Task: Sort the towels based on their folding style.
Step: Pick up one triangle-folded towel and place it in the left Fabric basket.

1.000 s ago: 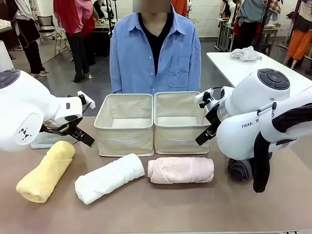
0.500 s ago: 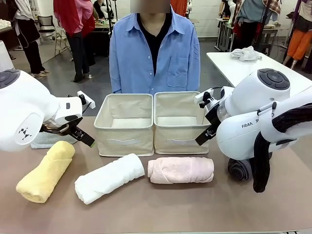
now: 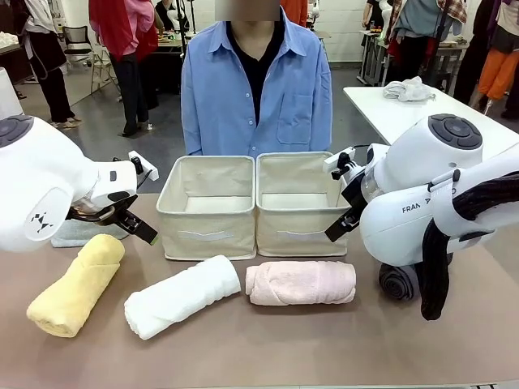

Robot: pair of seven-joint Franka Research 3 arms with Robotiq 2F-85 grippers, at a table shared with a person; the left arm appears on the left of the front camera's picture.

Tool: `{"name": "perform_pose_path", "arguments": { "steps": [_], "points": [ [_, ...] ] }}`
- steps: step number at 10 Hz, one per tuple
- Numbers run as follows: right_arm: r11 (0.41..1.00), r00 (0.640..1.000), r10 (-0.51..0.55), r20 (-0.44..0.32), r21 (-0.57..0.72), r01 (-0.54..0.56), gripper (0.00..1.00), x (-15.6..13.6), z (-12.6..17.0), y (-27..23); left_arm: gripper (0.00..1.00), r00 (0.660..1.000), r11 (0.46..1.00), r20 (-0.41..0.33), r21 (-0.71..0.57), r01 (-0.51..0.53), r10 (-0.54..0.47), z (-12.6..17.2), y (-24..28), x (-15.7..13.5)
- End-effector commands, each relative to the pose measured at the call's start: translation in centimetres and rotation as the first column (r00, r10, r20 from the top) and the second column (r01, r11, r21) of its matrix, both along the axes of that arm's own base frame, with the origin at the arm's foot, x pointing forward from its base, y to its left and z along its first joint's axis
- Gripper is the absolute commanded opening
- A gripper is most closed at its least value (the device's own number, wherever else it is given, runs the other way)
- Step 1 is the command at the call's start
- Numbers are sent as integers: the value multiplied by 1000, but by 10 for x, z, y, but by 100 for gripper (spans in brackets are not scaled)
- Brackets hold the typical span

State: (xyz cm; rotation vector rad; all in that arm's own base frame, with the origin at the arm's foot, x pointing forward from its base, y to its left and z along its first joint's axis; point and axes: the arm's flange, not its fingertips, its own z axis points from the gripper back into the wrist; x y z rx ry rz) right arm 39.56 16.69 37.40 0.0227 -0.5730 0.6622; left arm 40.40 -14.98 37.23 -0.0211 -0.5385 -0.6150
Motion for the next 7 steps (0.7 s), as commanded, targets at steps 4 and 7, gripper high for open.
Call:
{"name": "perform_pose_path", "arguments": {
  "steps": [4, 7],
  "points": [
    [996, 998, -23, 62, -89, 28, 100, -20, 143, 24, 100, 994, 992, -30, 73, 105, -103, 150, -19, -15],
    [979, 997, -27, 74, -201, 42, 100, -50, 251, 40, 100, 989, 978, -28, 145, 150, -147, 265, -28, -42]
  ]
}}
